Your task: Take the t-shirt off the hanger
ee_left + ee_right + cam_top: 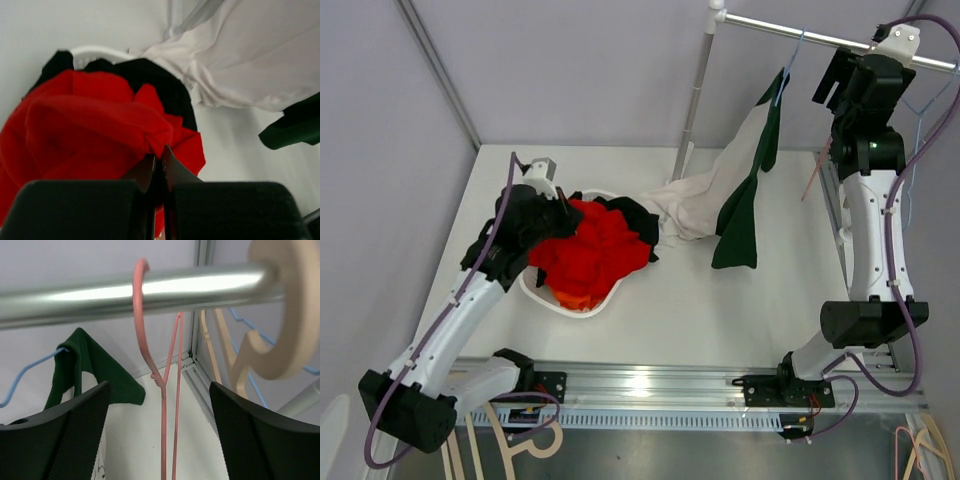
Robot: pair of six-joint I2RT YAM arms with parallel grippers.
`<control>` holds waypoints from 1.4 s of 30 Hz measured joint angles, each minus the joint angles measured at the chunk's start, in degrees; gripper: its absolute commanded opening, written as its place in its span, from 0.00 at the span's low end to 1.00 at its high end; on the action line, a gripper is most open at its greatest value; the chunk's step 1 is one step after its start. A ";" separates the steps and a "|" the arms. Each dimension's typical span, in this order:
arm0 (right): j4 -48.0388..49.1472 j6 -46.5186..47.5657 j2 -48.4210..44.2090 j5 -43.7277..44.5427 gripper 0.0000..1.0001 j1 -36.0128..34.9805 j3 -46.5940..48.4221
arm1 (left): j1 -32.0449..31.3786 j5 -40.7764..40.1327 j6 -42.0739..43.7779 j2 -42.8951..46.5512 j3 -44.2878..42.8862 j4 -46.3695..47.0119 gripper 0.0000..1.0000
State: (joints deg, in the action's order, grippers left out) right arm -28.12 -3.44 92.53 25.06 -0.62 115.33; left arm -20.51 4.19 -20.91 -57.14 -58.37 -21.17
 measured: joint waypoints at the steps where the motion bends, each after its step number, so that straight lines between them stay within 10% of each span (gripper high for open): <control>1: -1.25 -0.09 -0.31 -0.13 0.86 0.00 1.01 | 0.02 -0.15 -0.76 -0.94 0.98 -0.37 0.01; 10: -10.60 -6.95 -2.38 -11.93 0.78 0.00 14.84 | 0.35 5.07 -11.30 -20.68 5.14 6.08 0.01; 16: -12.26 -11.89 0.00 -21.51 0.73 -1.55 18.05 | 0.44 9.11 -16.92 -27.82 11.37 15.28 0.36; 21: -14.08 -13.92 4.94 -24.55 0.70 -3.15 18.18 | 0.46 12.33 -18.71 -32.50 11.43 22.40 0.46; 24: -14.69 -14.67 7.56 -25.11 0.66 -4.17 18.18 | 0.46 14.21 -19.30 -33.68 11.41 25.00 0.71; 27: -14.86 -14.95 9.31 -24.41 0.65 -5.49 18.18 | 0.17 15.15 -19.47 -32.46 10.91 25.24 0.99; 42: -13.99 -10.27 11.96 -9.35 0.69 -14.73 19.08 | -19.12 -18.14 -5.16 4.70 5.09 9.68 0.99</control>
State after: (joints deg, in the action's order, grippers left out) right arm -42.11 -13.72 104.49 15.70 -15.35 134.41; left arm -39.64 -13.96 -26.06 -52.45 -53.28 -11.49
